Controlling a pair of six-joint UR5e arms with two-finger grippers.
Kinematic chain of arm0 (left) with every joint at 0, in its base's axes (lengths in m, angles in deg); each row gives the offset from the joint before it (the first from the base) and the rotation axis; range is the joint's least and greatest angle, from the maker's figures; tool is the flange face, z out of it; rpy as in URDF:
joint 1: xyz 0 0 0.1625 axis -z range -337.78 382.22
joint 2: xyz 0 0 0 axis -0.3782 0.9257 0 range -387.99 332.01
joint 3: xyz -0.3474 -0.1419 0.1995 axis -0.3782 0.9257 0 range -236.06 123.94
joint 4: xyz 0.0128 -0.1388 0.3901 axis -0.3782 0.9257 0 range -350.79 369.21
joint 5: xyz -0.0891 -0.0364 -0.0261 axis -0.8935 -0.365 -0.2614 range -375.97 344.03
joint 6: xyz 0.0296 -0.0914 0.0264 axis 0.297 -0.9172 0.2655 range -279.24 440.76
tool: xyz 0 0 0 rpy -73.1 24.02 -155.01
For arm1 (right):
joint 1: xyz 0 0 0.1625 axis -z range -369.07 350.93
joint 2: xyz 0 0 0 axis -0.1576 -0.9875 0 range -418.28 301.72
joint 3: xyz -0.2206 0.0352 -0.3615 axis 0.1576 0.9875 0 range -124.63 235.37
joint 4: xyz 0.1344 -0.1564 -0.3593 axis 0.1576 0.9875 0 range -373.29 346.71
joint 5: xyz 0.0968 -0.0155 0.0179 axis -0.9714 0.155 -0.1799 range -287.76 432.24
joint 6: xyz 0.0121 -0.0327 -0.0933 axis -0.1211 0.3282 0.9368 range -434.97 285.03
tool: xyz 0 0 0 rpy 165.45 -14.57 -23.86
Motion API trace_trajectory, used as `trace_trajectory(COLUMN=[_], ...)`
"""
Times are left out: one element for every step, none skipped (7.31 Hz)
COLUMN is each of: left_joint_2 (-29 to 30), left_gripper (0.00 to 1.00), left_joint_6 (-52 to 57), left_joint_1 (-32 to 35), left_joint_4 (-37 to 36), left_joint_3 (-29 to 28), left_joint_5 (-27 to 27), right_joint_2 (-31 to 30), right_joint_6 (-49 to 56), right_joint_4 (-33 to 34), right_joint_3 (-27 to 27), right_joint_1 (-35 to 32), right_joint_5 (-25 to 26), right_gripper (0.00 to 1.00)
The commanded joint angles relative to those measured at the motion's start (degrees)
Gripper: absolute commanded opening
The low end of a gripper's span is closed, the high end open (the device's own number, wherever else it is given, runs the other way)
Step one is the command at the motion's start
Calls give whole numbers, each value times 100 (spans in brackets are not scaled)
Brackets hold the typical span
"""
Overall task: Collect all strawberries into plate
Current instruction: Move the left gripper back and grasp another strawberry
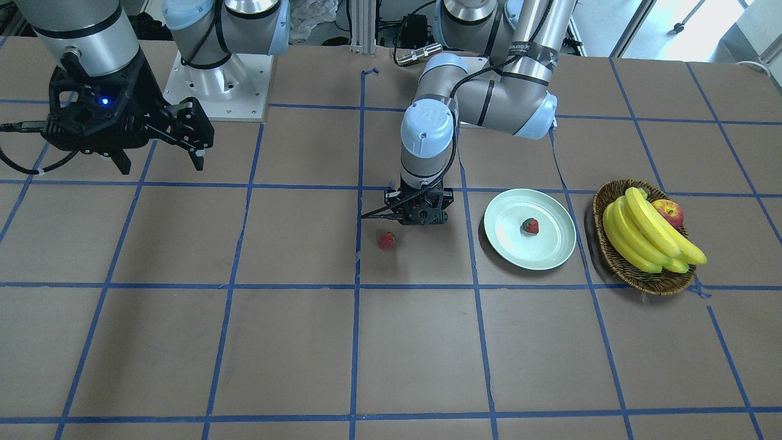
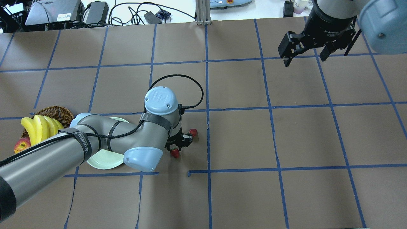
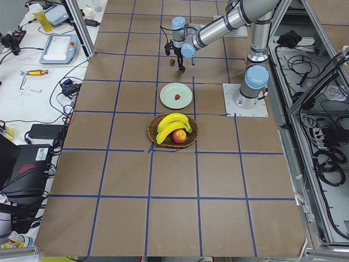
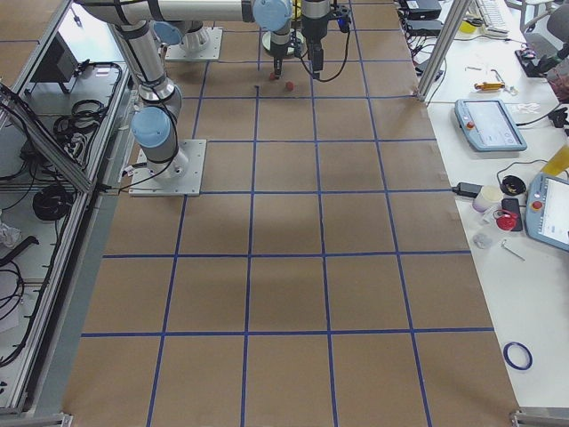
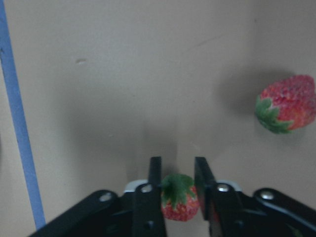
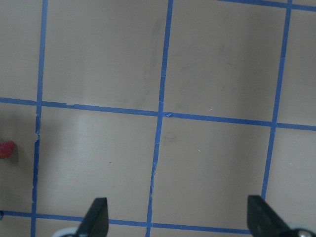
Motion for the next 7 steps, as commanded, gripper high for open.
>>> trace_trajectory(left_joint_2=[61,52,44,-70,-106,-149,-237], left_gripper=[46,41,30,26,26,26,26], left_joint_6=[-17,9,53,140,332,621,1086], left_joint_1=[68,68,59,-2,-124,-395,-885], left_joint_4=[21,21,47,247,797,1377,1722], left_joint_3=[79,88,53,-25,-322,-647,-737], left_joint_5=[17,17,17,17,165,254,594], right_joint_2=[0,0,0,0,0,0,0], right_joint_6=[-7,-7,-7,2,2,2,2], right_joint_4=[0,0,-9,0,0,0,0], right_joint_3=[0,0,0,0,0,0,9], right_joint_1=[0,0,0,0,0,0,0], right_joint_5=[0,0,0,0,0,0,0], right_gripper=[100,100,100,100,100,100,100])
